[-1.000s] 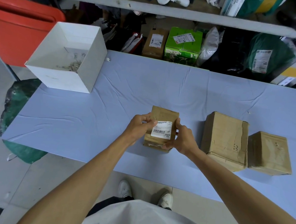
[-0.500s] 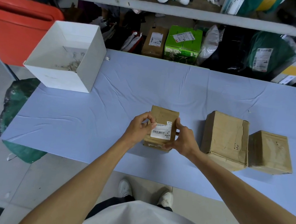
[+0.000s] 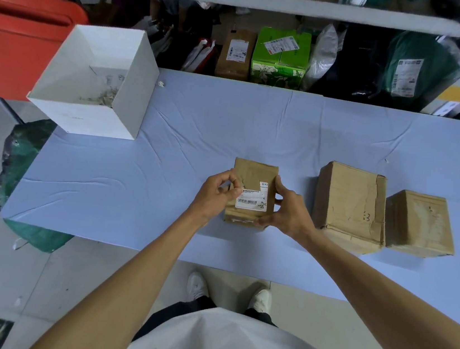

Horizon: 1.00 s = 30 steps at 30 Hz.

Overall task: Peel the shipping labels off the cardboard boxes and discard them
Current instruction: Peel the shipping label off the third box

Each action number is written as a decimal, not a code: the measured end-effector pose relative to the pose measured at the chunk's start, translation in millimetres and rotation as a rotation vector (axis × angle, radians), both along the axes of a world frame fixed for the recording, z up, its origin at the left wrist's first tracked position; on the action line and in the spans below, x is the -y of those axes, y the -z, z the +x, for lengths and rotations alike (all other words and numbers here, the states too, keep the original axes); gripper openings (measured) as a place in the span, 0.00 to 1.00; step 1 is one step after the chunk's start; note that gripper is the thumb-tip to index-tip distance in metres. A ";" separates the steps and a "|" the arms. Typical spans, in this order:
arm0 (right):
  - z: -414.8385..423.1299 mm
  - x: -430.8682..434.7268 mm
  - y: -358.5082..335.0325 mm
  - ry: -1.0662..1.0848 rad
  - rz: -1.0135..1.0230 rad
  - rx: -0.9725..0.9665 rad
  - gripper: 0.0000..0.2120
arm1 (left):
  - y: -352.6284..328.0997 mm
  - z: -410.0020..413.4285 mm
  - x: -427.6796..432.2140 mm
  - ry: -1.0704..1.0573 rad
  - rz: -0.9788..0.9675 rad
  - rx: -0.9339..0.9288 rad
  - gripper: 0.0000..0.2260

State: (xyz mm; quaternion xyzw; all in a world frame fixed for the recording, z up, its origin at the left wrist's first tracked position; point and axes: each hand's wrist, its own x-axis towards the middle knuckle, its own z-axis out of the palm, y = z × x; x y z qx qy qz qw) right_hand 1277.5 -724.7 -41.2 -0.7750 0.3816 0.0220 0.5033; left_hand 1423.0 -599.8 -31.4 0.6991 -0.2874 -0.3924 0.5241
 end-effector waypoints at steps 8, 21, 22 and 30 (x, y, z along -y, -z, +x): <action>-9.0 -2.9 1.2 0.065 0.034 0.090 0.55 | -3.5 -3.8 -2.3 -0.003 -0.015 -0.058 0.12; -13.2 -3.0 10.0 0.067 0.039 0.065 0.57 | 10.6 -9.1 -0.8 -0.054 -0.042 -0.219 0.13; -13.9 -4.0 10.3 0.061 0.040 0.061 0.57 | 10.3 -10.9 -1.0 -0.052 -0.041 -0.214 0.12; -12.7 -2.8 5.3 0.028 0.048 0.040 0.57 | 6.5 -12.1 -0.2 -0.157 -0.043 -0.264 0.12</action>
